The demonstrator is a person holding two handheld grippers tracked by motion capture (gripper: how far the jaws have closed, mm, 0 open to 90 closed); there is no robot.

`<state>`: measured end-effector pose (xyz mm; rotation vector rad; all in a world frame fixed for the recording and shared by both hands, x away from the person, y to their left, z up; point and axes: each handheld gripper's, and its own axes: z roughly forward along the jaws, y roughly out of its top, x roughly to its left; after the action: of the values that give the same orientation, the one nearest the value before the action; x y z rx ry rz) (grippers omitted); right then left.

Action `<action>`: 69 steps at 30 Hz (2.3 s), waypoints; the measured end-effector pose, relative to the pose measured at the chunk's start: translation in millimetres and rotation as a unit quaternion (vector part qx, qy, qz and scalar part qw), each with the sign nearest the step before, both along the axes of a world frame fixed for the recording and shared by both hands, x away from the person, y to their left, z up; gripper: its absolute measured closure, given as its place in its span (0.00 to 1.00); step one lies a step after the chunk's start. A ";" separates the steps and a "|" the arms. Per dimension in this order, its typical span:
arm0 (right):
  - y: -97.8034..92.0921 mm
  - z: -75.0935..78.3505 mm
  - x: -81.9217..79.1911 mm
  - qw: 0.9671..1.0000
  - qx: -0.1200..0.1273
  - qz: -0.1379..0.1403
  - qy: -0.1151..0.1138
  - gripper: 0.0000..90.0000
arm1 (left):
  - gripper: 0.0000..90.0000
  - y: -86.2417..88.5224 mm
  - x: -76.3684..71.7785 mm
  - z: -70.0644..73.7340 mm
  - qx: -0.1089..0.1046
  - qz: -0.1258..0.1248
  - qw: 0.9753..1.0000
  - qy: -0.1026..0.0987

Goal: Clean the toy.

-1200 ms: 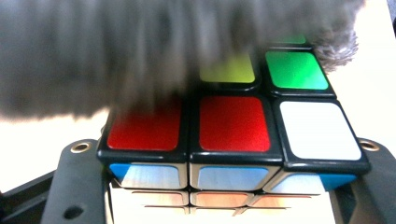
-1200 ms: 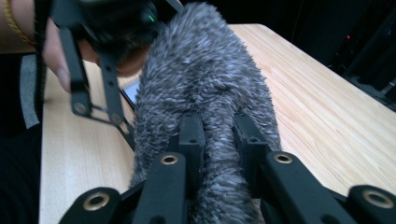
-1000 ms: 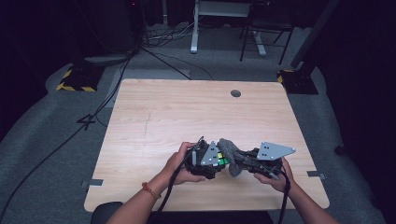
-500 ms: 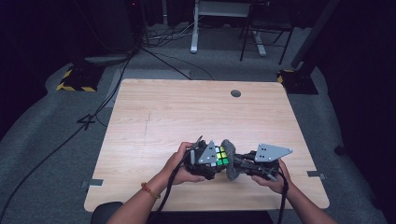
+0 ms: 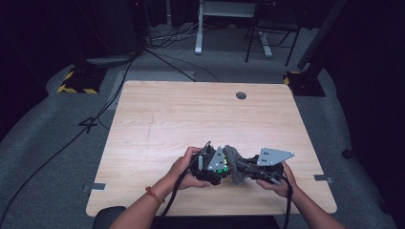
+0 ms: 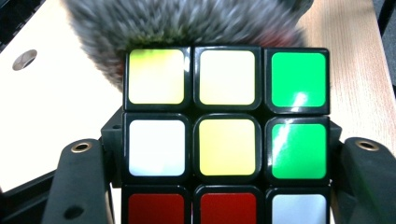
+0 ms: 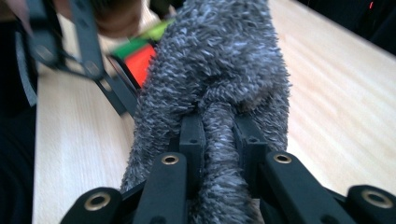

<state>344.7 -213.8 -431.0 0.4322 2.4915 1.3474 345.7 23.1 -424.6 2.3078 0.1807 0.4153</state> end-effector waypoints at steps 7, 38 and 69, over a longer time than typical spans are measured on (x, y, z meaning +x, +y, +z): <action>-2.0 -2.6 4.2 1.000 -0.008 -0.005 0.009 0.86 | 0.37 2.1 -0.2 3.0 -0.008 -0.001 1.000 0.003; -7.3 3.9 2.4 0.998 0.052 0.015 0.037 0.86 | 0.36 2.9 -3.1 3.6 -0.011 -0.020 1.000 -0.004; -1.0 6.3 -4.6 0.999 0.045 0.016 0.000 0.86 | 0.37 0.7 -3.4 1.6 -0.008 -0.019 1.000 -0.006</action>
<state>340.0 -214.8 -424.7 0.4144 2.4548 1.4757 342.3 23.9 -423.0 2.2899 0.1339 0.4068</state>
